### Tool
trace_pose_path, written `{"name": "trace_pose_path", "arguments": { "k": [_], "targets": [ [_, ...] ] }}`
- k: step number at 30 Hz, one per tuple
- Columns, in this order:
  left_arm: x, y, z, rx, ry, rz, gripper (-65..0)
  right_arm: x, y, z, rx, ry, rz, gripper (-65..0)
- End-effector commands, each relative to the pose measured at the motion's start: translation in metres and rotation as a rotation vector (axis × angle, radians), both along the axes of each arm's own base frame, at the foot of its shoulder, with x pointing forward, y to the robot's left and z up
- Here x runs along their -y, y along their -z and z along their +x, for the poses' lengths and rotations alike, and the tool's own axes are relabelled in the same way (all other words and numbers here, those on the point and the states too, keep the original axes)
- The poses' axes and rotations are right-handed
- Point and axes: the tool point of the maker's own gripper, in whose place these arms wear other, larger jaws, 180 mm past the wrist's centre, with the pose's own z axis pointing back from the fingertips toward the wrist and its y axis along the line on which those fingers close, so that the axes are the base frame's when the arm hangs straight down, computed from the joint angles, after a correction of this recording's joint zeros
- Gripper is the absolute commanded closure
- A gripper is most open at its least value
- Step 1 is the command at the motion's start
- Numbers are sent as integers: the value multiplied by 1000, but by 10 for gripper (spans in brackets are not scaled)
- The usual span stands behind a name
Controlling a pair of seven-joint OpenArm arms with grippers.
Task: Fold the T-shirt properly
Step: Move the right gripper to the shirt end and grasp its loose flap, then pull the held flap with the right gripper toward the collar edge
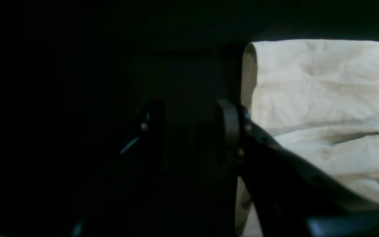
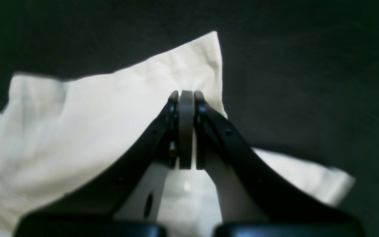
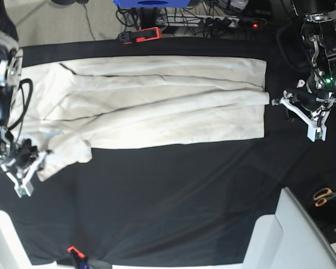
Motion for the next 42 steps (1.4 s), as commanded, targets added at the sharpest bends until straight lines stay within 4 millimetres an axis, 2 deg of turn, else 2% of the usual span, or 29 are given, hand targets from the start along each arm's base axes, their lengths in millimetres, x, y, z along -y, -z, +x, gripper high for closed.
{"name": "trace_pose_path", "arguments": {
  "k": [1, 5, 8, 15, 26, 31, 37, 42],
  "targets": [
    [-5, -13, 10, 46, 6, 22, -242, 0, -26, 21, 76, -9, -11, 0],
    [-5, -17, 15, 60, 7, 22, -242, 6, -38, 9, 23, -30, -111, 0],
    [-5, -18, 17, 63, 6, 21, -242, 2, -40, -9, -37, -44, -171, 0],
    [-5, -19, 18, 66, 7, 21, -242, -3, -58, -53, -111, -55, -309, 0],
    [-5, -19, 18, 67, 7, 25, -242, -13, -43, -137, -217, -83, -374, 0],
    [-5, -20, 19, 68, 8, 25, -242, -22, -37, -159, -235, -93, -365, 0],
    [-5, -20, 19, 70, 8, 25, -242, -19, -43, -179, -227, -33, -346, 0],
    [-5, -20, 19, 70, 8, 25, -242, -22, -37, -197, -255, -40, -344, 0]
  ]
}}
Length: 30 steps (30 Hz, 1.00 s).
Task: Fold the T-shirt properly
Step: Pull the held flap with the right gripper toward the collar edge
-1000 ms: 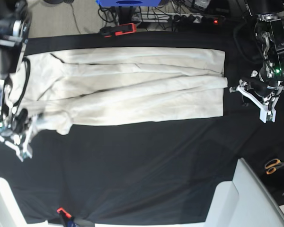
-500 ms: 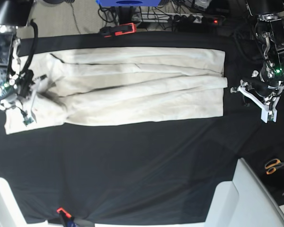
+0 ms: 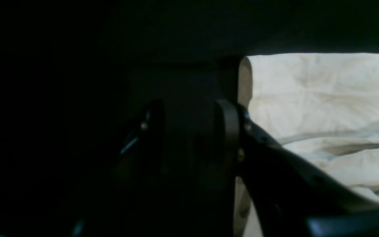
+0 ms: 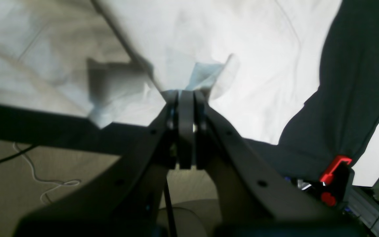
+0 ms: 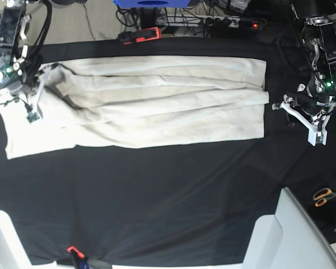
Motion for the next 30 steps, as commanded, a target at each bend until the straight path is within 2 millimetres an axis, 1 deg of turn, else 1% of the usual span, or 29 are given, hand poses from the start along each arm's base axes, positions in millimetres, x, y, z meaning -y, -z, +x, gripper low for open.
{"name": "trace_pose_path", "arguments": {
  "k": [1, 7, 9, 12, 15, 19, 22, 28, 30],
  "targets": [
    [-4, -14, 10, 47, 9, 21, -242, 4, -8, 6, 32, 0, -13, 0],
    [12, -7, 13, 18, 82, 28, -242, 1, -5, 4, 22, 0, -5, 0],
    [13, -7, 13, 17, 85, 27, -242, 1, -6, 2, 21, -1, -7, 0],
    [12, -7, 13, 20, 82, 28, -242, 1, 0, -10, -3, 0, -6, 0],
    [12, -8, 13, 20, 80, 28, -242, 0, 2, -14, -12, -3, -4, 0],
    [12, -10, 16, 30, 80, 28, -242, 0, 1, -12, -8, -5, -3, 0],
    [12, -11, 17, 31, 80, 29, -242, -1, -1, -7, 3, -6, -3, 0],
    [12, -11, 17, 31, 80, 29, -242, -1, -1, -5, 4, -7, -3, 0],
    [12, -11, 17, 31, 80, 29, -242, 0, -3, 0, 13, -5, -5, 0]
  ]
}}
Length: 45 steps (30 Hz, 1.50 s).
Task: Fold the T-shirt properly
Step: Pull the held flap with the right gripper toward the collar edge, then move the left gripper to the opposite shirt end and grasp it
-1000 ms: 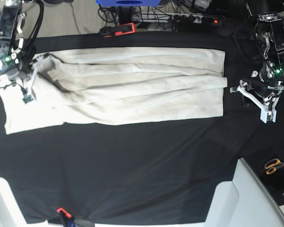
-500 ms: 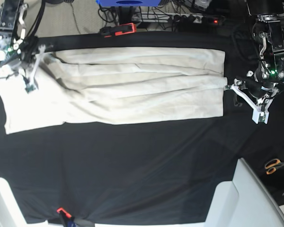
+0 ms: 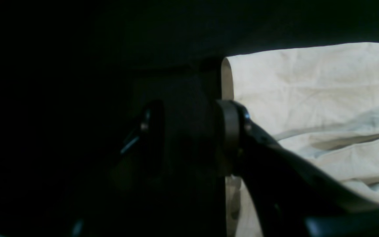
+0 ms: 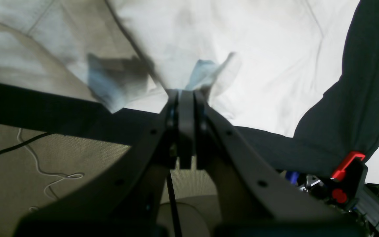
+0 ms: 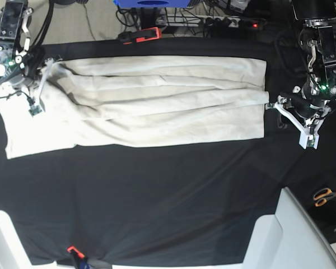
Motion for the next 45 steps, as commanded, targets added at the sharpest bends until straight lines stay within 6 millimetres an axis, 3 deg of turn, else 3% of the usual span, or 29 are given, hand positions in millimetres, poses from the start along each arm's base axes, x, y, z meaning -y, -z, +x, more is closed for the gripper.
{"name": "trace_pose_path", "arguments": {
  "k": [1, 5, 10, 17, 23, 28, 30, 32, 35, 37, 38, 41, 45],
  "targets": [
    [-6, -14, 9, 48, 1, 21, -242, 4, -9, 11, 41, -3, -11, 0],
    [-6, -14, 9, 48, 1, 21, -242, 4, -11, 20, 55, -5, -11, 0],
    [-6, -14, 9, 48, 1, 21, -242, -14, -4, 35, 48, -51, 19, 0],
    [-6, -13, 8, 45, 1, 21, -242, -17, -6, 51, 71, -47, 33, -12],
    [-6, -9, 8, 35, 1, 16, -244, -17, -24, 78, 135, -81, 26, -180],
    [-8, -4, 7, 24, -14, 7, -244, -23, -51, 99, 240, -161, 27, -197],
    [-9, -2, 6, 19, -16, 8, -244, -9, -73, 102, 311, -118, 2, -195],
    [-10, -2, 5, 15, -16, 9, -244, 11, -87, 92, 348, -46, -25, -195],
    [-17, -5, 4, 26, -37, 10, -244, 26, -82, 58, 332, 72, -22, -146],
    [-25, -9, 3, 40, -69, 5, -242, 19, -64, 35, 282, 122, 17, -21],
    [-29, -11, 3, 47, -82, 5, -242, 12, -52, 23, 246, 134, 40, 0],
    [-31, -12, 6, 55, -92, 2, -235, -9, -25, 10, 185, 115, 110, -8],
    [-33, -3, 1, 28, -103, -7, -89, -22, 3, 13, 173, 111, 192, -2]
  ]
}}
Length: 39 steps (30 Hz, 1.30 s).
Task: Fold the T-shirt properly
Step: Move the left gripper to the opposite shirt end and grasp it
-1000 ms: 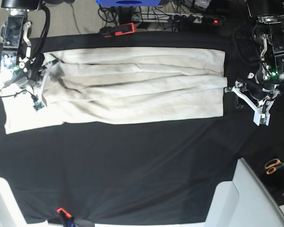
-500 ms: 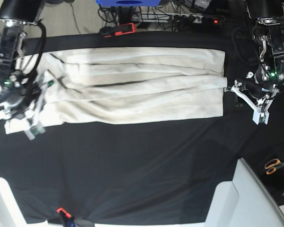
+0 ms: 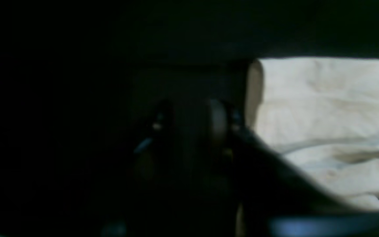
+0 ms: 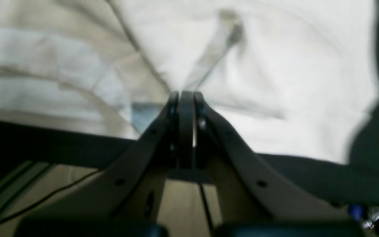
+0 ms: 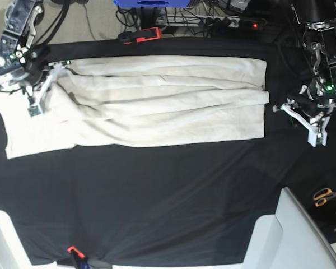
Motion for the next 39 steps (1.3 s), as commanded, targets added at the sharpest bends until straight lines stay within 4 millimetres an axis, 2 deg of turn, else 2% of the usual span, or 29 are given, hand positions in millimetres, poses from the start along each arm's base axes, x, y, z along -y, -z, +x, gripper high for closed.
{"name": "trace_pose_path", "arguments": {
  "k": [1, 3, 5, 10, 12, 14, 16, 22, 25, 27, 29, 30, 33, 35, 39],
  "targets": [
    [-11, -10, 6, 30, -8, 24, -58, 5, -4, 9, 32, 7, -1, -2],
    [-13, -5, 2, 15, -17, 20, -15, 7, 0, 11, 23, 8, 3, -2],
    [-17, -3, 1, 6, -21, 25, 0, 12, -1, 10, 17, 5, -13, -2],
    [-18, -4, 1, 7, -19, 33, 0, 26, -32, 12, 40, 4, -101, -2],
    [-16, -7, 2, 15, -17, 32, 0, 27, -34, 15, 48, 4, -105, -2],
    [-16, -7, 3, 18, -17, 27, 0, 36, -28, 18, 28, 2, -110, -2],
    [-15, -6, 3, 18, -17, 26, -2, 36, -11, 19, -6, 4, -79, -2],
    [-16, -5, 2, 15, -21, 23, -15, 13, 28, 38, -10, 5, 62, -2],
    [-15, -7, 3, 20, -19, 25, -123, 14, 31, 46, -15, 0, 70, -2],
    [-15, -9, 4, 25, -17, 25, -245, 20, 20, 53, 4, 6, 46, -2],
    [-13, -13, 7, 36, -8, 27, -378, 37, -4, 50, 17, 17, -34, -2],
    [-7, -15, 9, 47, 14, 8, -449, 51, -24, 47, 36, 38, -92, -2],
    [14, -19, 12, 86, 85, -120, -599, 72, -72, 36, 87, 70, -221, -3],
    [15, -25, 11, 129, 89, -221, -650, 75, -88, 27, 96, 67, -270, -18],
    [8, -5, -5, 112, 4, -376, -650, 77, -84, 13, 68, 67, -278, -182]
  ]
}}
